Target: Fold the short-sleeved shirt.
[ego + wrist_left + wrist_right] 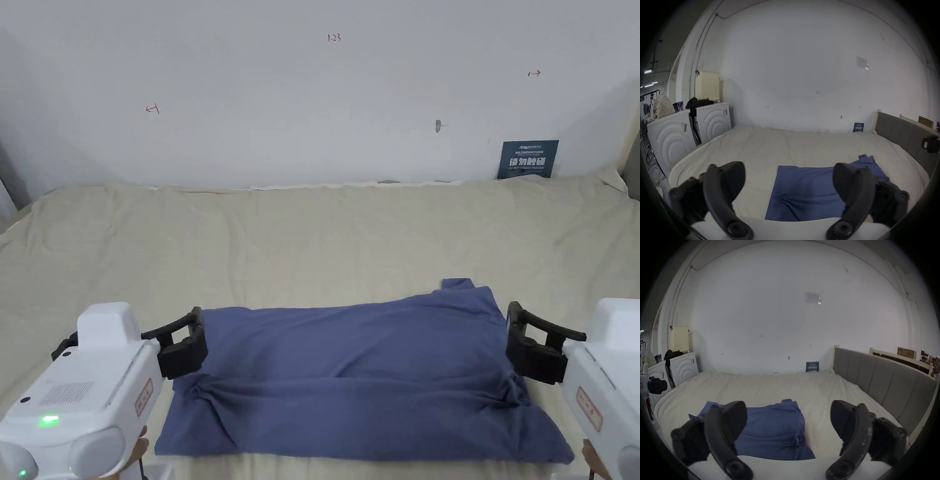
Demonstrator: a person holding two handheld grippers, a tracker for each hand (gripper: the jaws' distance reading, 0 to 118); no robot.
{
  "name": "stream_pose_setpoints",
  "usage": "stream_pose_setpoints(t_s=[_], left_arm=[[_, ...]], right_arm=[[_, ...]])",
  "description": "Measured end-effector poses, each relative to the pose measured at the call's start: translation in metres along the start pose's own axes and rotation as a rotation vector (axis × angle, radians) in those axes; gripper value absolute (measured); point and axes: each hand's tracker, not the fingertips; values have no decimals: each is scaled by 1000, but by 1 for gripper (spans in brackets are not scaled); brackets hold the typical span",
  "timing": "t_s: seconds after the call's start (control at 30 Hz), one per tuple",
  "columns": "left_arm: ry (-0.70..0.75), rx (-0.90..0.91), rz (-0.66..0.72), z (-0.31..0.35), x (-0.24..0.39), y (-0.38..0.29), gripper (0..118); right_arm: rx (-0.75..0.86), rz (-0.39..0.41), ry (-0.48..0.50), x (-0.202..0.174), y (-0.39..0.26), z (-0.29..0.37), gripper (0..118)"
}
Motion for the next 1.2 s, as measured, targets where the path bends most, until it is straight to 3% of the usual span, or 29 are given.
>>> stream_pose_setpoints(t_s=[0.03,0.07,0.13,0.17,0.2,0.47,0.63,0.67,0.8,0.83,1.03,1.07,1.17,1.2], left_arm=[[1,13,-2,8,2,-4,102],[4,25,-7,15,4,-7,88],[-5,18,-17,21,5,-18,25],[-27,-6,-18,22,5,-22,0],[-63,-38,7,22,4,-27,1],[-61,-110,23,14,7,-32,0],[-79,-351,26,-39,-4,-42,5],[-96,-417,33,-53,-8,-46,12],[-90,-646,120,-101,-27,-71,106],[-78,-676,136,-110,-30,-80,111],[19,-781,98,-151,-40,-130,108],[15,-810,111,-155,-40,-137,103],[21,-854,75,-154,-35,-153,50],[33,-816,46,-149,-32,-154,49]], right_arm=[[11,14,-6,-1,0,9,98],[16,27,-12,-3,-2,17,84],[27,39,-21,-3,-7,29,35],[26,38,-29,-1,-8,31,10],[25,32,-33,0,-11,35,2],[22,37,-26,12,-12,33,1],[-1,37,-25,17,-13,16,1],[-7,39,-25,17,-13,12,1],[-36,50,-30,18,-18,-6,1],[-48,47,-31,17,-20,-10,2],[-141,34,-40,20,-40,-40,2],[-164,31,-42,20,-44,-45,2],[-227,13,-51,24,-59,-60,2],[-255,6,-54,25,-64,-65,4]])
